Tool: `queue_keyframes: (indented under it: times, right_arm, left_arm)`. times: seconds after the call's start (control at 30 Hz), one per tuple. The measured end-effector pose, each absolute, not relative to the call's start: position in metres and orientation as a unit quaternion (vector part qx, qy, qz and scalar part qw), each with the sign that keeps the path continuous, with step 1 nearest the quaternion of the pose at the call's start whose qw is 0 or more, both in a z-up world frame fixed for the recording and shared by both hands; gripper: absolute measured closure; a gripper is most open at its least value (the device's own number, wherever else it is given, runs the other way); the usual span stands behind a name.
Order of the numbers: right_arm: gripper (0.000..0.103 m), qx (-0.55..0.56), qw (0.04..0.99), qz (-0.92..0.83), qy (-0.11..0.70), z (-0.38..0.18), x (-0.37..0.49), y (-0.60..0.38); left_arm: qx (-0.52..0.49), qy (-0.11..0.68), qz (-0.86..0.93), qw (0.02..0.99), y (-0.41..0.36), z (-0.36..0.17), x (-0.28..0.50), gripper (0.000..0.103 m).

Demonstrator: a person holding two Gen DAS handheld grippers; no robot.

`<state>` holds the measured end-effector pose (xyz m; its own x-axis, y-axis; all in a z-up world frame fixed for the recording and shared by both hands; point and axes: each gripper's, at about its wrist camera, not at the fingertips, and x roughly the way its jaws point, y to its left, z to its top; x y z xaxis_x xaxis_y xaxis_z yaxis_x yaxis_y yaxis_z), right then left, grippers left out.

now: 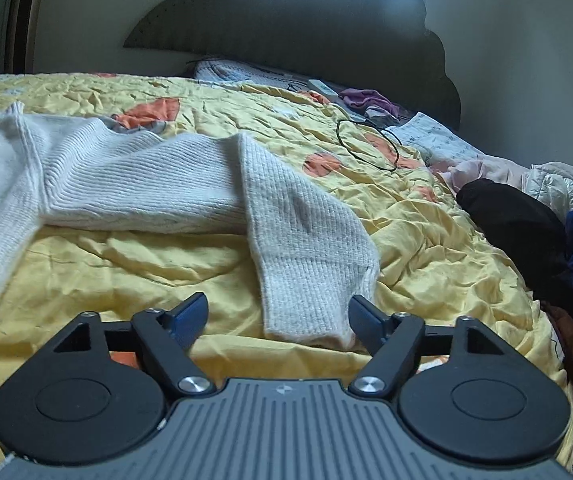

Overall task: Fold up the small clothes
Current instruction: 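Move the right tool to the sweater sleeve cuff and close on it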

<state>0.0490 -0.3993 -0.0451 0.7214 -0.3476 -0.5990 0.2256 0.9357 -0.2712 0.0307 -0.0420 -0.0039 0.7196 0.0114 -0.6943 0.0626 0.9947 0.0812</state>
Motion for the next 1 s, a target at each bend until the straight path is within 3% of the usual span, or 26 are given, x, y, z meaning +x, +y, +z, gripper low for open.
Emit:
queue_keyframes:
  times: [0.03, 0.13, 0.43, 0.67, 0.77, 0.8, 0.83, 1.0]
  right_arm:
    - [0.056, -0.094, 0.922, -0.160, 0.341, -0.047, 0.052, -0.403]
    - [0.091, -0.080, 0.923, -0.167, 0.337, -0.044, 0.056, -0.420]
    - [0.097, -0.036, 0.926, -0.226, 0.300, 0.005, 0.117, -0.518]
    - [0.097, -0.055, 0.909, -0.294, 0.290, 0.010, 0.177, -0.573]
    - [0.069, -0.044, 0.898, -0.317, 0.303, -0.001, 0.192, -0.588]
    - [0.040, -0.031, 0.896, -0.324, 0.303, -0.003, 0.192, -0.592]
    - [0.022, -0.010, 0.896, -0.334, 0.293, -0.005, 0.187, -0.596]
    - [0.020, 0.162, 0.909, -0.310, 0.228, -0.008, 0.129, -0.613]
  left_arm:
    - [0.049, 0.376, -0.014, 0.925, -0.042, -0.004, 0.032, 0.000]
    - [0.045, 0.380, -0.020, 0.924, -0.039, -0.001, 0.033, 0.000]
    - [0.029, 0.374, -0.030, 0.927, -0.040, 0.011, 0.037, 0.000]
    - [0.046, 0.392, -0.025, 0.919, -0.048, 0.003, 0.047, 0.000]
    - [0.049, 0.393, -0.028, 0.918, -0.050, 0.003, 0.047, 0.000]
    - [0.052, 0.390, -0.028, 0.919, -0.050, 0.003, 0.047, 0.000]
    - [0.055, 0.388, -0.028, 0.920, -0.050, 0.003, 0.047, 0.000]
    - [0.057, 0.384, -0.028, 0.921, -0.049, 0.003, 0.048, 0.000]
